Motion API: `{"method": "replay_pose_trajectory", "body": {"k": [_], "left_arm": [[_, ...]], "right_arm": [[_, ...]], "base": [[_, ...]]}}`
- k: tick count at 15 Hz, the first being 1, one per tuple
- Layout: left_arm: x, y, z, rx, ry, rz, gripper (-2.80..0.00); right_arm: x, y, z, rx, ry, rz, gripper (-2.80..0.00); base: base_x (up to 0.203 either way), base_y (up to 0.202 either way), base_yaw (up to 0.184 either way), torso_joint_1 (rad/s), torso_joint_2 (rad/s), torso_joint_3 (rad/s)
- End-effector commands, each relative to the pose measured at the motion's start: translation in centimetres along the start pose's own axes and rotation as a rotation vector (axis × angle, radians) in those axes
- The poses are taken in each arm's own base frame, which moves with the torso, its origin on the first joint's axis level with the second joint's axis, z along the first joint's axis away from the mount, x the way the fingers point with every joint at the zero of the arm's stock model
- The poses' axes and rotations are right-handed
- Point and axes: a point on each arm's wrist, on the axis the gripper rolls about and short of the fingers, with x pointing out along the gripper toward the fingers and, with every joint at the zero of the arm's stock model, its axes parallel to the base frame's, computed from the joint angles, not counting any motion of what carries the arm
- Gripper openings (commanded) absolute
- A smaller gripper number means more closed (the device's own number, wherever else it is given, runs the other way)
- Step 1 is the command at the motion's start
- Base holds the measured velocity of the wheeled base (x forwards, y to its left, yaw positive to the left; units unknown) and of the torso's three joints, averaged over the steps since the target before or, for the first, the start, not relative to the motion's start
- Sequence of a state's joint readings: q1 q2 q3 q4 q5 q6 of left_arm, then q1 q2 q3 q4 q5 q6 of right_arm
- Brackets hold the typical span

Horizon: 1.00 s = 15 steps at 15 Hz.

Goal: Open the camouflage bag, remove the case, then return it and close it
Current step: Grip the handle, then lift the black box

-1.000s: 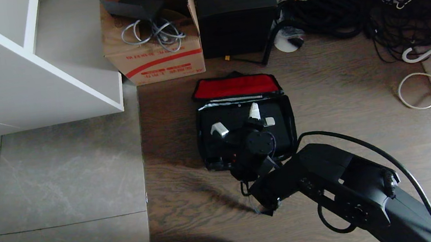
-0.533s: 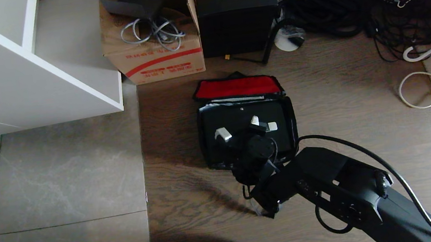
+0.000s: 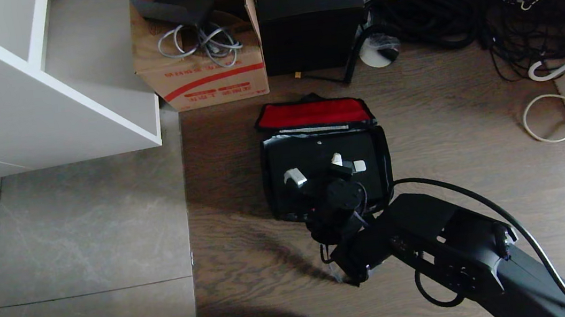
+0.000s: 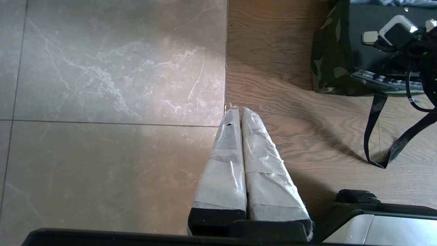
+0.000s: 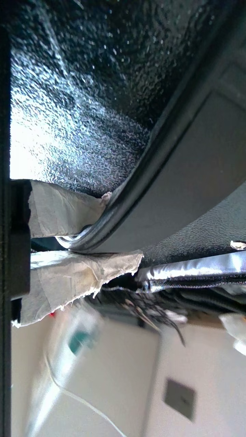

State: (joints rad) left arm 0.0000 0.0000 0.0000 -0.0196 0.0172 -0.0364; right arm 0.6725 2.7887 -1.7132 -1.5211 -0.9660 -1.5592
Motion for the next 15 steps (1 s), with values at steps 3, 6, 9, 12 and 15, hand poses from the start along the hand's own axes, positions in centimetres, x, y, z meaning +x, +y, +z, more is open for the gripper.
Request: {"method": "replay_pose_trajectory", "body": {"k": [3, 6, 9, 12, 15], "left_arm": [[0.1, 0.0, -0.3, 0.0, 0.009, 0.001, -2.8], [0.1, 0.0, -0.3, 0.0, 0.009, 0.0, -2.8], [0.1, 0.0, -0.3, 0.0, 0.009, 0.0, -2.8], [0.1, 0.0, -0.3, 0.0, 0.009, 0.0, -2.8], [0.1, 0.0, -0.3, 0.0, 0.009, 0.001, -2.8]], "right_arm": [[-1.4, -2.2, 1.5, 0.072, -0.032, 0.0, -2.8], [-1.4, -4.5, 2.3, 0.095, -0.041, -0.019, -2.8], [-1.1, -6.1, 2.8, 0.121, -0.041, -0.037, -2.8], [-1.0, -7.1, 2.9, 0.133, -0.042, -0.046, -2.8], [-0.9, -8.2, 3.1, 0.15, -0.043, -0.055, -2.8]], "base": [[0.0, 0.0, 0.0, 0.0, 0.0, 0.0], [0.0, 0.0, 0.0, 0.0, 0.0, 0.0], [0.0, 0.0, 0.0, 0.0, 0.0, 0.0], [0.0, 0.0, 0.0, 0.0, 0.0, 0.0], [0.0, 0.0, 0.0, 0.0, 0.0, 0.0]]}}
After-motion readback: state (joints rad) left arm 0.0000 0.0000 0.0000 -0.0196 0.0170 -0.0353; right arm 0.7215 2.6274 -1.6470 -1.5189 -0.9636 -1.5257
